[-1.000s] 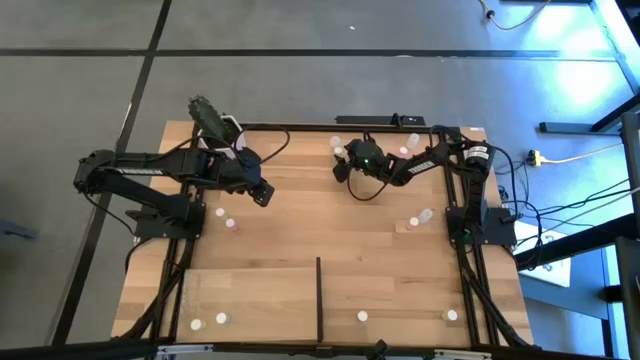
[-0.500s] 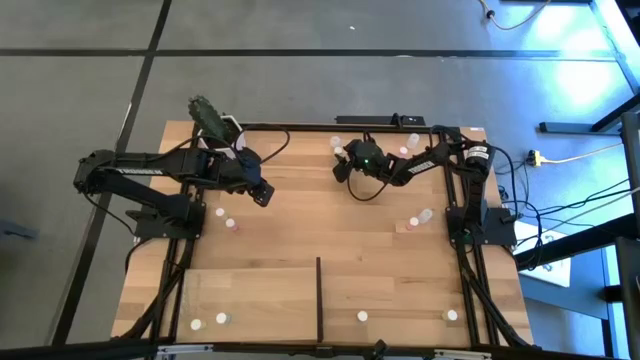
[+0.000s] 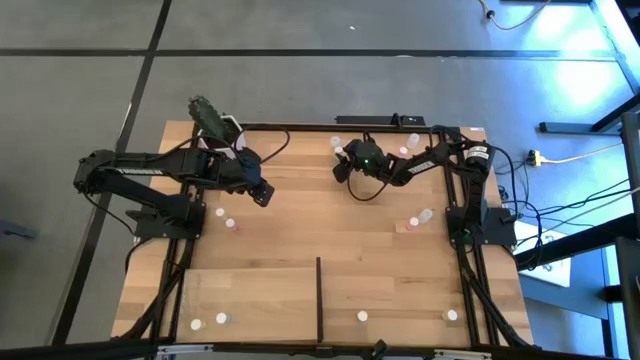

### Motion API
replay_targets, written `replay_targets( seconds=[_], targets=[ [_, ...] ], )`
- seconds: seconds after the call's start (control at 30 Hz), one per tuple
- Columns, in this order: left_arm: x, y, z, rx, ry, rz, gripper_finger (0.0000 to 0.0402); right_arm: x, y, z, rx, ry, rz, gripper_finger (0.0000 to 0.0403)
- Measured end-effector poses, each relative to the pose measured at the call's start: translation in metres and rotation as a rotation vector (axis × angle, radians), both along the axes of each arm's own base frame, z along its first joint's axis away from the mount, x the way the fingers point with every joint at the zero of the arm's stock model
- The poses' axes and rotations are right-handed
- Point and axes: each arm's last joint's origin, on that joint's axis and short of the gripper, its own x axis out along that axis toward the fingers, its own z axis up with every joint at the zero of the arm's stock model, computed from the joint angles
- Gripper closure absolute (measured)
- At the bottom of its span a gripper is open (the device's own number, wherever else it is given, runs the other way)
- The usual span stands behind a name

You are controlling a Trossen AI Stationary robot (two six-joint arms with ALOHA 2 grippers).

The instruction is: Pick and place medicine bottles onto shelf by color

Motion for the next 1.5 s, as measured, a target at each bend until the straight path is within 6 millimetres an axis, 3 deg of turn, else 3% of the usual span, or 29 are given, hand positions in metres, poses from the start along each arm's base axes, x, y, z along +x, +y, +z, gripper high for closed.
replay_targets(
  seconds=[0.97, 1.3, 1.5],
  targets=[
    [0.0, 0.0, 0.0, 0.0, 0.0, -0.001, 0.02, 0.005, 0.012, 0.001, -0.031, 0.025, 0.061, 0.0288],
    [0.0, 0.0, 0.0, 0.0, -0.001, -0.002, 0.02, 0.016, 0.036, 0.019, -0.043, -0.047, 0.179, 0.0289],
    [0.0, 0.0, 0.0, 0.0, -0.001, -0.002, 0.02, 0.036, 0.063, 0.033, -0.062, -0.097, 0.349, 0.0289]
  ],
)
